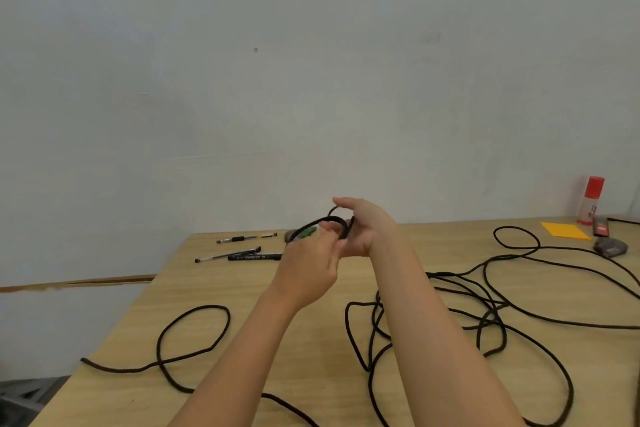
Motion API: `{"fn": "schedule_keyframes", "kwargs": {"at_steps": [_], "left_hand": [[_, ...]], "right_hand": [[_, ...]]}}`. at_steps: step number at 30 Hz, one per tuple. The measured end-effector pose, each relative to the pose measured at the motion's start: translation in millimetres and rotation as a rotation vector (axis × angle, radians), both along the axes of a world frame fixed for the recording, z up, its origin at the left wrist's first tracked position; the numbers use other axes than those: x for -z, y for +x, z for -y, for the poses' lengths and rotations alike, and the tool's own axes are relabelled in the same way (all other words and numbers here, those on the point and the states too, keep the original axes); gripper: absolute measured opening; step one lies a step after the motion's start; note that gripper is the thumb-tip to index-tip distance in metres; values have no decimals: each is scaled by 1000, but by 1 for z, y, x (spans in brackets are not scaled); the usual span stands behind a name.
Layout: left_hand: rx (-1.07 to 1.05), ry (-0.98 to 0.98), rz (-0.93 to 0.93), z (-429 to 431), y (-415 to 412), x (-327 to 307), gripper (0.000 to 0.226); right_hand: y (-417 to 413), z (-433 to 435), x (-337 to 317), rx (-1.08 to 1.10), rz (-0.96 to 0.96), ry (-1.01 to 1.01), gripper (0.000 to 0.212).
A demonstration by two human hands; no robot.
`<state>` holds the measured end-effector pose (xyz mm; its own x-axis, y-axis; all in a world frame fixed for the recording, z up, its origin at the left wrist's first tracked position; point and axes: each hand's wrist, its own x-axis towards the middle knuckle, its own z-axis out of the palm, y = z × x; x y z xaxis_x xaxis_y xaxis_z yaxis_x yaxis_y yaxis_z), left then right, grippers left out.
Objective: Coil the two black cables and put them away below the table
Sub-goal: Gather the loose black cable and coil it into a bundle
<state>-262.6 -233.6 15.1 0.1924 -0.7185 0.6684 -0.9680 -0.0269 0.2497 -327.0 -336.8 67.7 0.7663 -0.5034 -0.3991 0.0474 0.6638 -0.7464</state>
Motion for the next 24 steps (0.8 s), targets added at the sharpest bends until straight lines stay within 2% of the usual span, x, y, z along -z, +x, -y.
{"fn": "schedule_keyframes", "kwargs": {"at_steps": [3,4,7,8,10,11,12,13,15,16,18,20,22,23,24], "left_hand": [[18,39,54,-6,0,9,34],[18,44,79,-6,0,10,34],[22,108,97,-7,-3,8,30],[65,113,-19,-8,-4,5,24],[171,21,-418,-12,0,-4,4],[216,-117,-578,-13,6,-9,11],[248,-244,-642,-13,13,-14,22],[258,-289,-623,-13,18,-19,29],[321,-205,-560,-11,18,-28,32],[369,-126,-593,-8,17,-30,30],[391,16,-722,-1,19,-30,24],[347,137,-837,2,28,-28,36],[318,270,-839,1,34,-25,62],[311,319,-809,-1,35,-24,63],[324,339,-779,-2,34,-23,56]], "right_hand": [[-3,3,-4,-17,3,10,44],[-2,4,-3,-42,-23,-17,39],[1,1,-2,-93,-210,-282,20],[2,2,-2,-101,-284,-398,23],[2,5,-3,-159,-435,-612,29],[0,5,-5,-225,-518,-715,31],[-1,4,-8,-311,-591,-811,31],[-2,3,-11,-402,-647,-893,32],[-2,-2,-19,-560,-719,-1005,32],[-4,-4,-24,-615,-742,-1038,32],[-11,-3,-32,-691,-728,-1085,31],[-22,-1,-42,-719,-597,-1111,29],[-36,4,-51,-655,-437,-1142,30],[-42,8,-55,-601,-361,-1156,31],[-47,12,-59,-542,-285,-1153,33]]}}
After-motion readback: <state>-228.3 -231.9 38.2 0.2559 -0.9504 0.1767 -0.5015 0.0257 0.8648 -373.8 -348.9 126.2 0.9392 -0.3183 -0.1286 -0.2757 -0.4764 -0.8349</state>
